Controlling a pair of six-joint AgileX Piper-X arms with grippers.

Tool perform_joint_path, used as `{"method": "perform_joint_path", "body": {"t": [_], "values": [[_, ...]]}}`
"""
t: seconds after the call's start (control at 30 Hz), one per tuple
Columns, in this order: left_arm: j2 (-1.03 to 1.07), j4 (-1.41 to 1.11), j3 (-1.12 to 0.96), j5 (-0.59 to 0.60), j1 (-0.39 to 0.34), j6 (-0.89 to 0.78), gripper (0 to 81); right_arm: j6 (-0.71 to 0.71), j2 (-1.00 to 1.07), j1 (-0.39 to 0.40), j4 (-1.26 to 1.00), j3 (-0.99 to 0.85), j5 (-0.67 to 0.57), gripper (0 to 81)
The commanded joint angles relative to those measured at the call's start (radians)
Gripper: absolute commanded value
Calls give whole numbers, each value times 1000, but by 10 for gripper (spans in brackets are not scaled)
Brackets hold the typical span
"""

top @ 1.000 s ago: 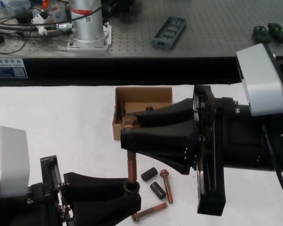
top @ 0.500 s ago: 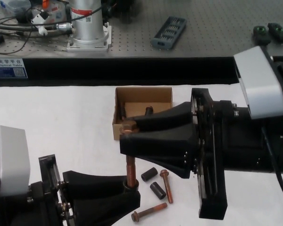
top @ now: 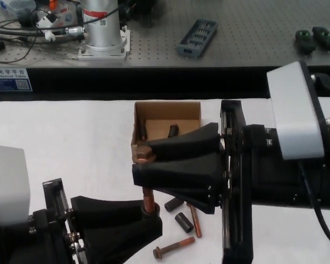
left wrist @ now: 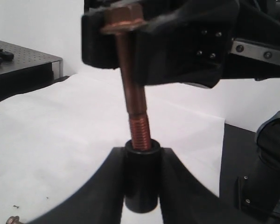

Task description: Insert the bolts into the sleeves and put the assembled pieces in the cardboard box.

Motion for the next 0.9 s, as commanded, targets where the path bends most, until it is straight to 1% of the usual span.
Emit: {"method": "perform_joint_path", "body": {"t": [0.0, 0.07, 0.1, 0.13, 0.17, 0.23, 0.37, 0.43, 0.47, 0.53, 0.6, 0.67, 0.77, 0.8, 0.83, 0.87], "values": [[-9, -99, -25, -51, 1, -16, 71, -1, -6, 14, 50, 3, -41, 73], [-9, -104, -25, -59, 1, -16, 71, 13, -6, 14, 50, 3, -32, 221], [-9, -106, -25, -69, 1, -16, 71, 31, -6, 14, 50, 3, -7, 290], [-9, -107, -25, -77, 1, -16, 71, 39, -6, 14, 50, 3, 24, 340], [-9, -112, -25, -82, 1, -16, 71, 39, -6, 14, 50, 3, 51, 363], [-9, -121, -25, -93, 1, -16, 71, 37, -6, 14, 50, 3, 81, 361], [-9, -126, -25, -100, 1, -16, 71, 38, -6, 14, 50, 3, 81, 355], [-9, -126, -25, -128, 1, -16, 71, 38, -17, 14, 50, 3, 122, 355], [-9, -119, -27, -147, 1, -24, 71, 38, -26, 14, 50, 3, 156, 355], [-9, -70, -42, -189, 1, -35, 71, 38, -62, 10, 50, 3, 281, 355], [-3, 37, -80, -196, 1, -35, 71, 31, -110, 4, 50, 3, 394, 354], [16, 144, -135, -198, 1, -32, 71, 14, -163, -4, 73, 3, 492, 302], [71, 242, -227, -223, 1, -17, 71, -62, -256, -13, 176, 3, 579, 139], [97, 264, -254, -226, 3, -12, 71, -91, -291, -13, 230, 3, 603, 62], [127, 279, -289, -226, 3, -12, 71, -110, -323, -13, 286, 3, 621, 18], [161, 294, -325, -226, 3, -12, 71, -116, -356, -13, 331, 3, 632, 36]]}}
